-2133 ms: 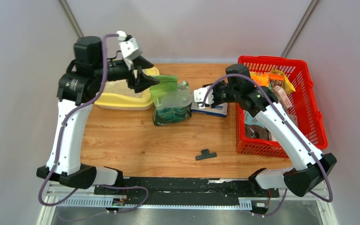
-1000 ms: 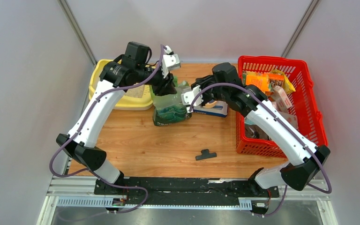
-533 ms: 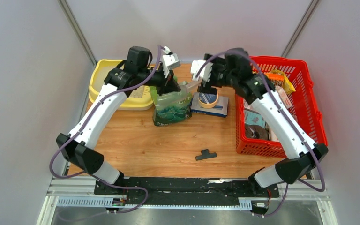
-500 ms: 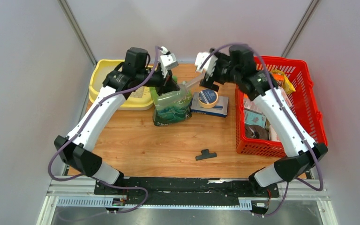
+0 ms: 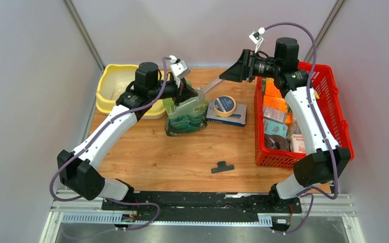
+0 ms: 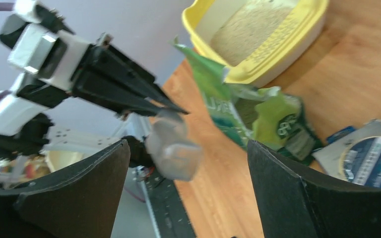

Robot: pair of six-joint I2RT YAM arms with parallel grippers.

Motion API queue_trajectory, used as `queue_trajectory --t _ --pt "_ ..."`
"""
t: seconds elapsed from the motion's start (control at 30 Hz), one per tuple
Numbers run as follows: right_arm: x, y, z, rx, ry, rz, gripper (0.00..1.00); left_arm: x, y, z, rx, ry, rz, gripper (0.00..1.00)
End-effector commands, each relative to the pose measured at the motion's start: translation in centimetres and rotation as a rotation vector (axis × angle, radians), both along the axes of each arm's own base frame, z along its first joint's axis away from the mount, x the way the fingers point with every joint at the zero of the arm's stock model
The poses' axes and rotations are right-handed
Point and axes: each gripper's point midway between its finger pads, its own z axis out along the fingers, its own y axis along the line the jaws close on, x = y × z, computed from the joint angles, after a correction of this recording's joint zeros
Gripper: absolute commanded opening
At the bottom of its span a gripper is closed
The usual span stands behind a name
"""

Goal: Fill the litter box with clean litter

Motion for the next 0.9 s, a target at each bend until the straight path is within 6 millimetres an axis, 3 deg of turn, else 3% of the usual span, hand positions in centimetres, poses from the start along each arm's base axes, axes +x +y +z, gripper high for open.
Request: queue_trajectory --t 0.0,0.23,0.4,0.87 --pt "-3.4 1.3 3.6 0.126 0.038 0.138 0.91 1.8 -0.9 3.9 -0.078 -0.1 0.021 0.0" --pt "-2.3 2.0 2.9 0.142 0.07 0.129 0.87 2.6 -2.2 4.3 -0.095 -0.118 0.016 0.0" --pt "-2.6 3.0 2.4 0.137 0.088 0.165 0.81 3.1 -2.8 4.6 -0.092 -0.147 0.024 0.0" --pt "-1.2 3.1 1.6 0.106 0.073 0.119 0.54 3.7 -3.3 4.5 -0.054 -0.208 0.046 0.0"
